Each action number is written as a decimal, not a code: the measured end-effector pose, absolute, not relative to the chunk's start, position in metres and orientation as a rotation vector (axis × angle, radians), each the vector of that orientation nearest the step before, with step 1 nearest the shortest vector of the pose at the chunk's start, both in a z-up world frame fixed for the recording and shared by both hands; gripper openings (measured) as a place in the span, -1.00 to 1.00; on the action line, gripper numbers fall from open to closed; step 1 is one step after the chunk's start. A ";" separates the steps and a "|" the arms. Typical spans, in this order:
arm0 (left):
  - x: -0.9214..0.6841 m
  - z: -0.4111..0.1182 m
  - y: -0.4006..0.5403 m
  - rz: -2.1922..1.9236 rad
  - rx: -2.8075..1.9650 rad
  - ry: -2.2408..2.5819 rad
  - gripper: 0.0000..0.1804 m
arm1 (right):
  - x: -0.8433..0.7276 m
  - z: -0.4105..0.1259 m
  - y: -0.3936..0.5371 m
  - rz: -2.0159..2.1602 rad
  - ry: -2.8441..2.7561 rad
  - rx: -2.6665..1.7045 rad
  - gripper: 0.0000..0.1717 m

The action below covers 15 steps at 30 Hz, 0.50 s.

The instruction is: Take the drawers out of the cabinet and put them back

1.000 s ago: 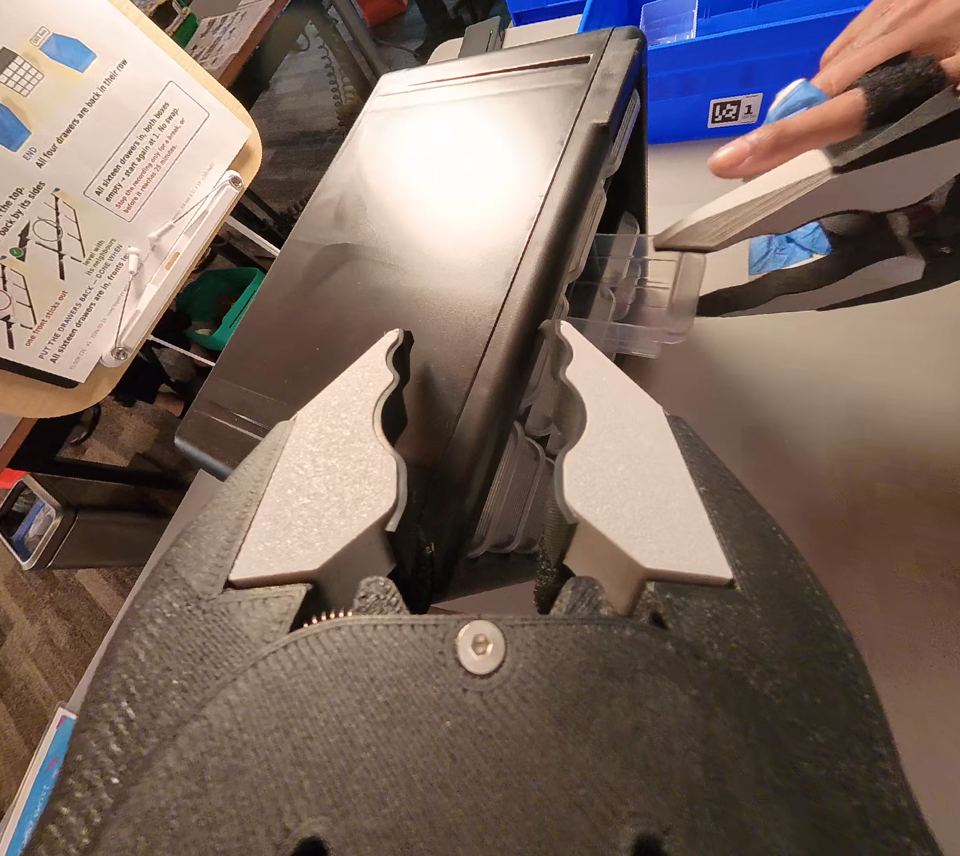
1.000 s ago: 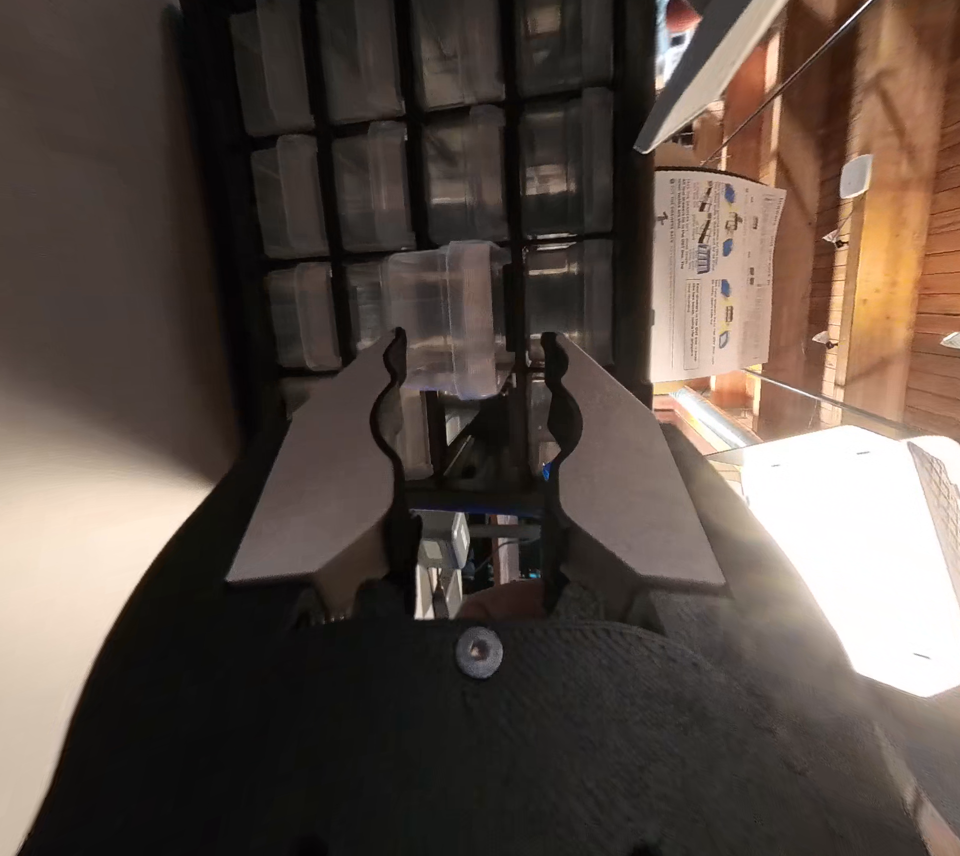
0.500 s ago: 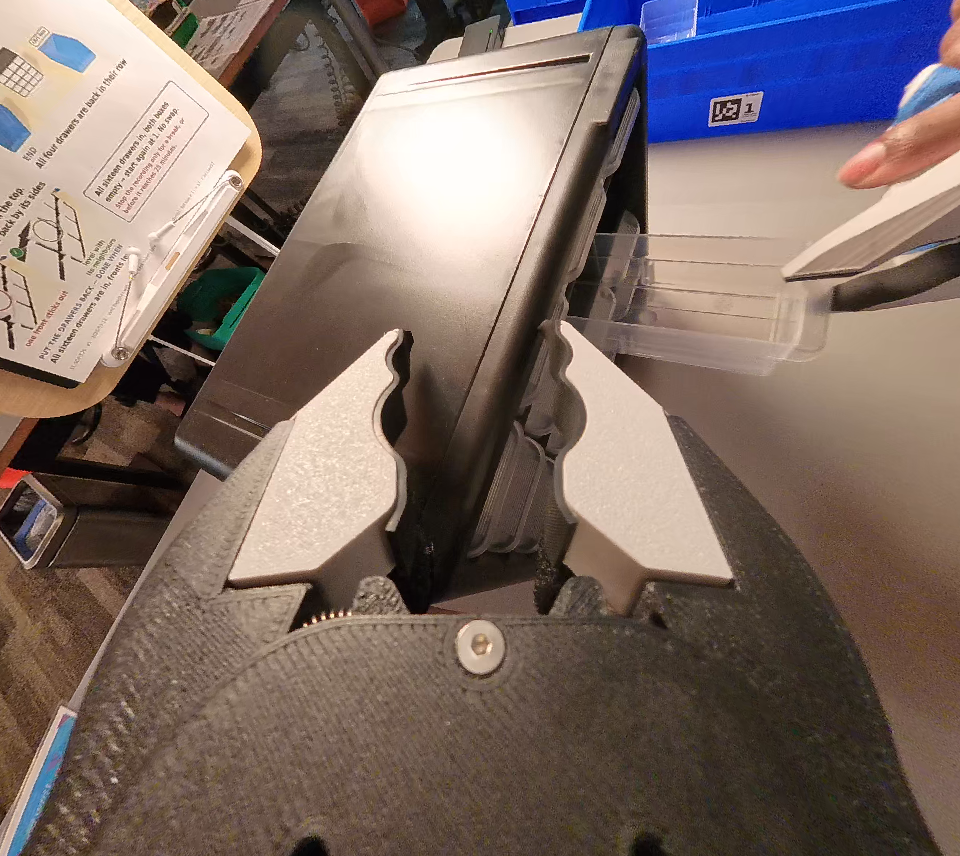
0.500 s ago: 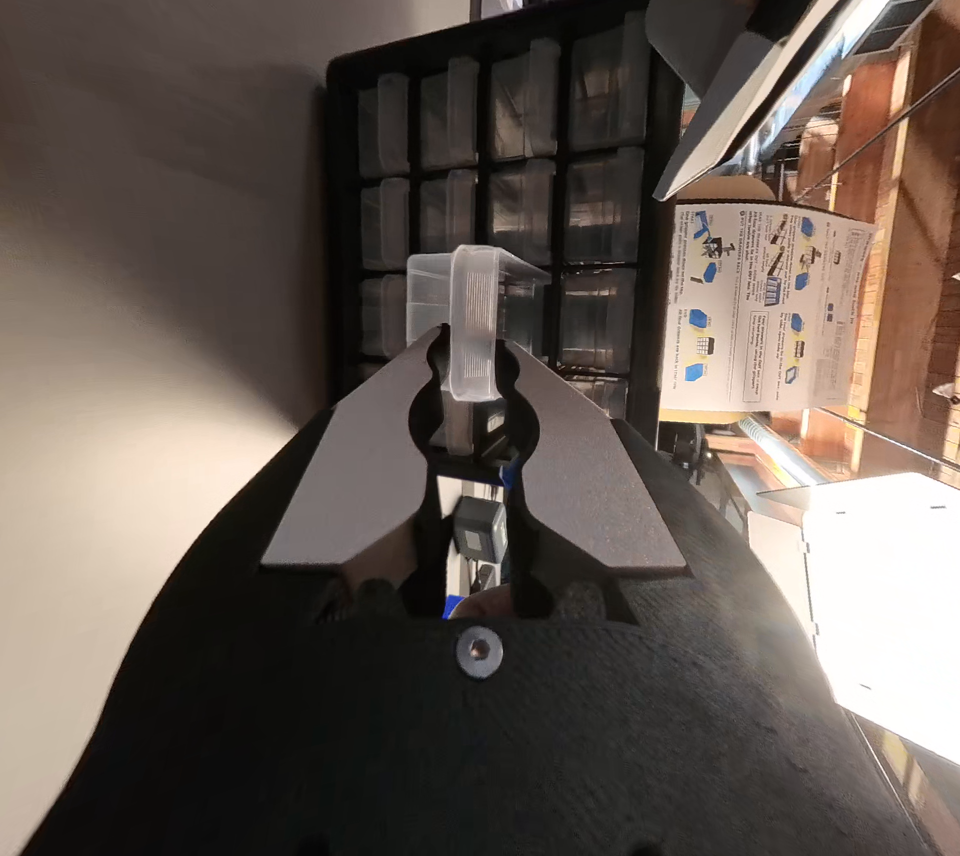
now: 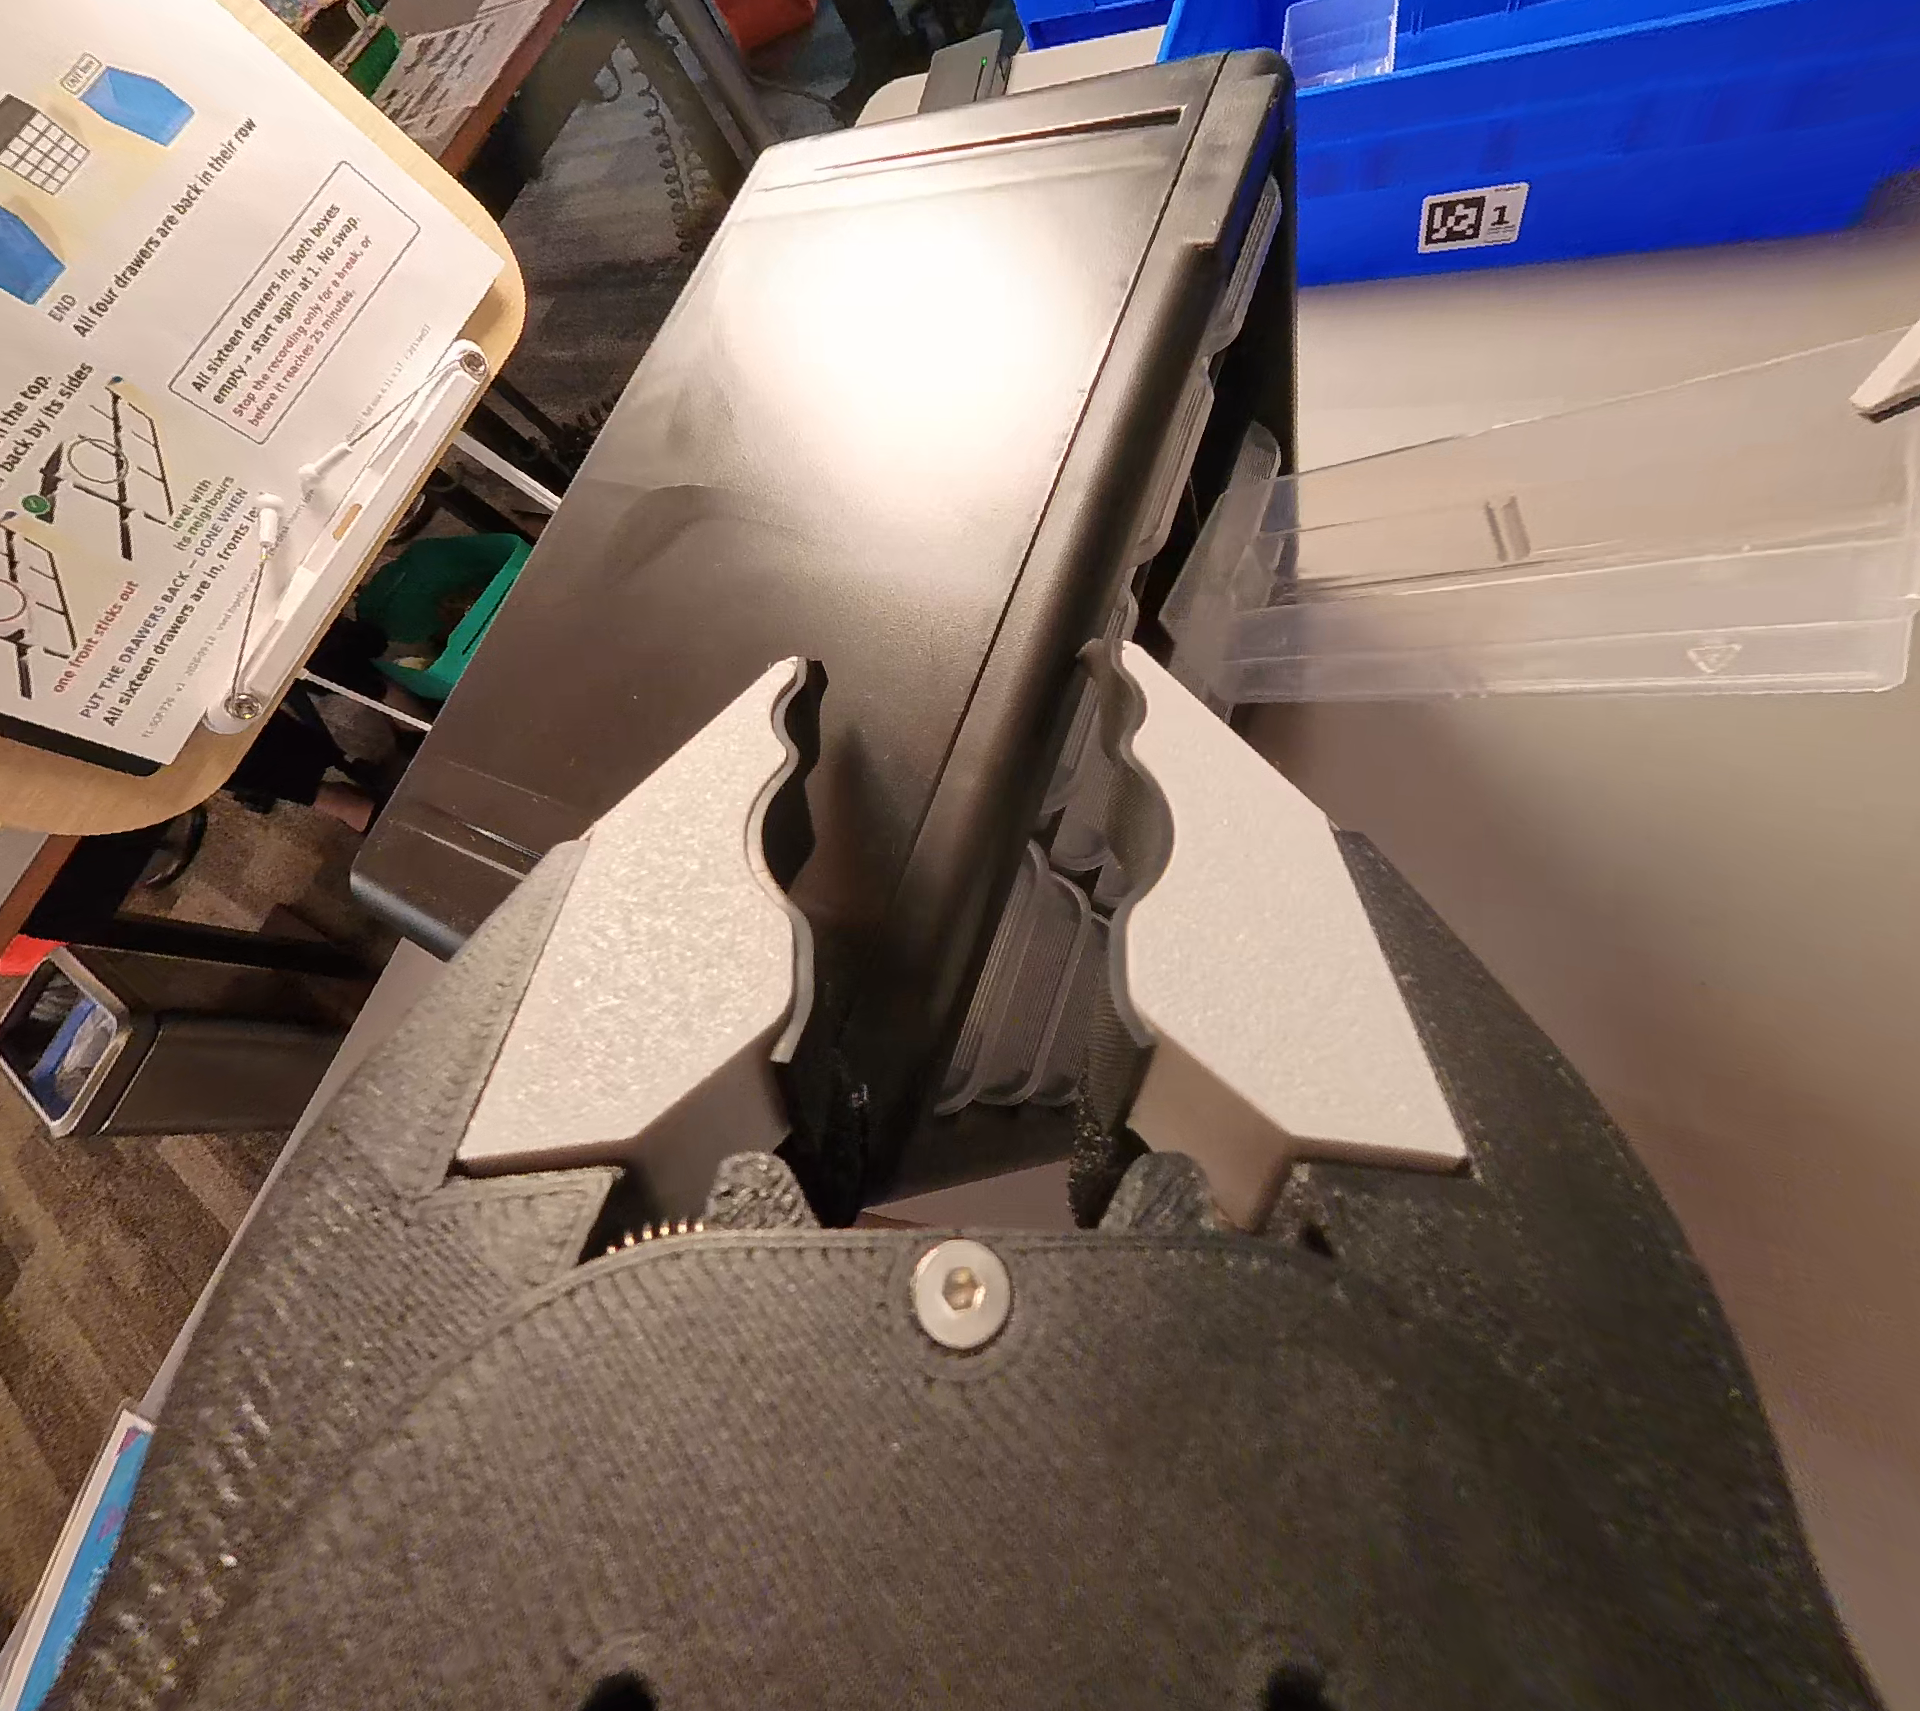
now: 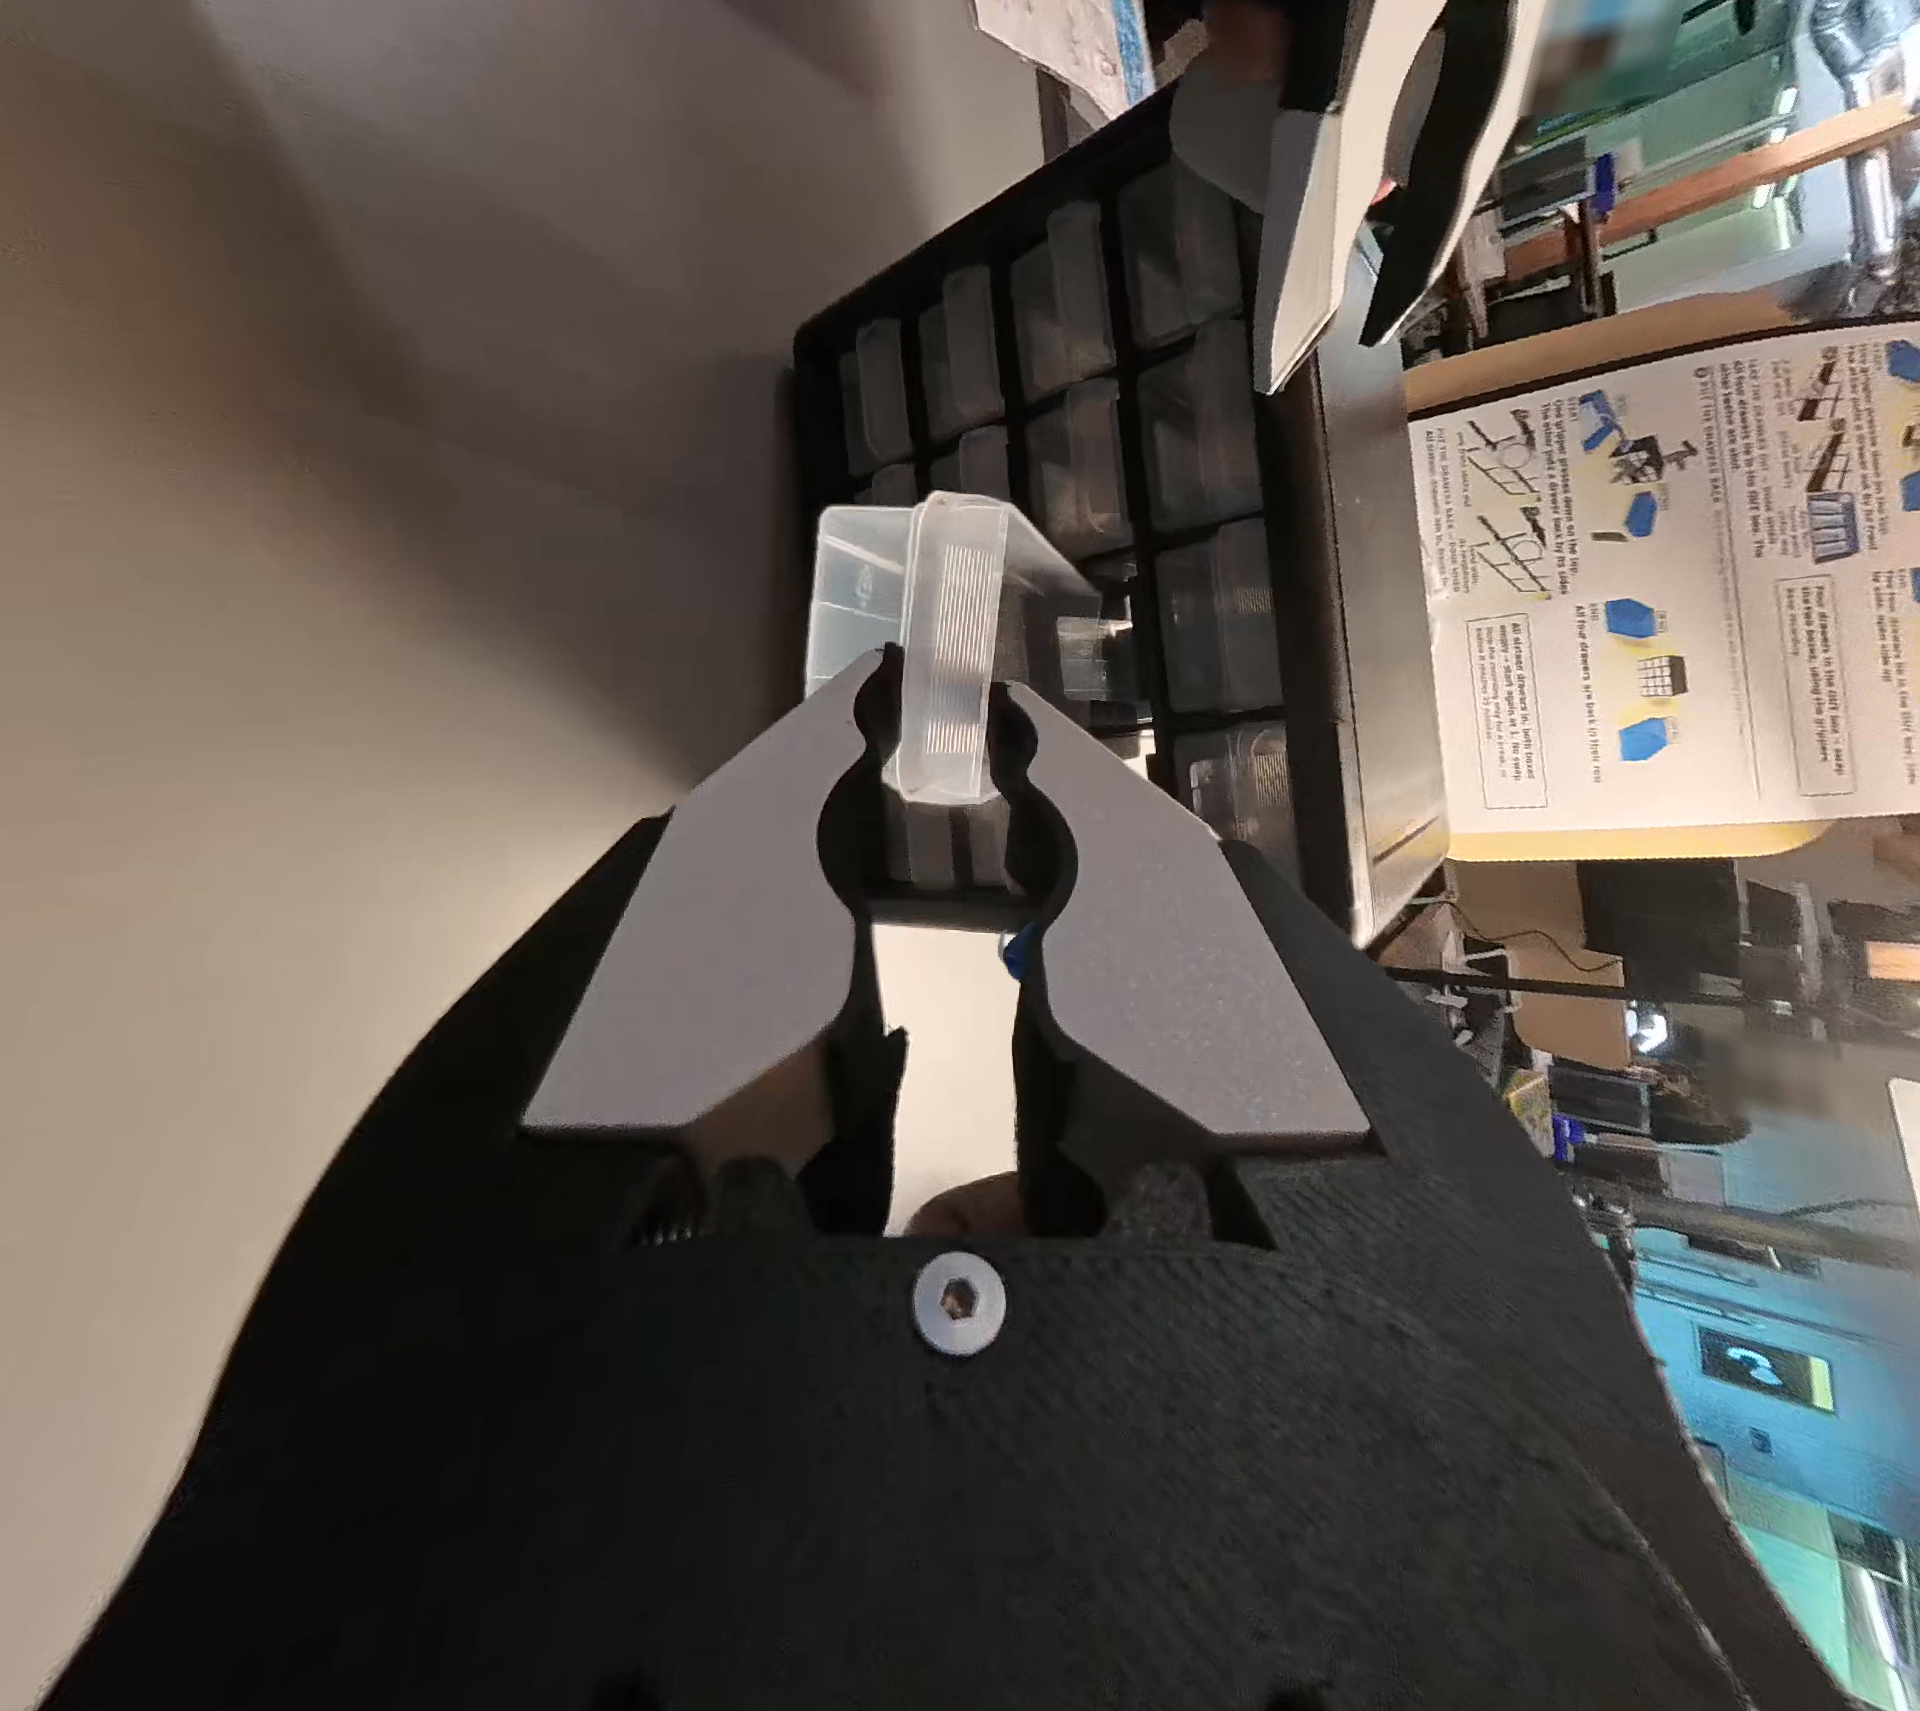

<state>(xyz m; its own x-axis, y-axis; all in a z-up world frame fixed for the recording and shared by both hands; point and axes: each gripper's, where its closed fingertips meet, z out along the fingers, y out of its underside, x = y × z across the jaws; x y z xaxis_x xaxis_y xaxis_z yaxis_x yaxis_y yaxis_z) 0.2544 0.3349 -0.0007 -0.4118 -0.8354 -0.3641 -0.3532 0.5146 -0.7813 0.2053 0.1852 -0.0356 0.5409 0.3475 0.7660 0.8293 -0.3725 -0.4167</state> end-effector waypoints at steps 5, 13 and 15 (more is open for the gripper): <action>0.254 -0.001 0.335 -0.800 -0.970 1.986 -0.40 | 0.208 -0.028 0.174 -0.725 -0.918 -1.961 -0.79; 0.254 0.000 0.335 -0.803 -0.969 1.985 -0.40 | 0.268 0.025 0.095 -0.816 -0.536 -2.005 -0.79; 0.254 -0.001 0.335 -0.801 -0.969 1.985 -0.40 | 0.301 0.034 0.067 -0.861 -0.361 -2.061 -0.79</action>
<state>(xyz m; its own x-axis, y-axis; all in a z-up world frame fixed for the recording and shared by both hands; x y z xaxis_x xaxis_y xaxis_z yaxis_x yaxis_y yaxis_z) 0.2544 0.3351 -0.0006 -0.4129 -0.8357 -0.3621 -0.3506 0.5128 -0.7836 0.3007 0.0667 0.0343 0.7212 -0.0554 0.6905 0.5309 -0.5960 -0.6024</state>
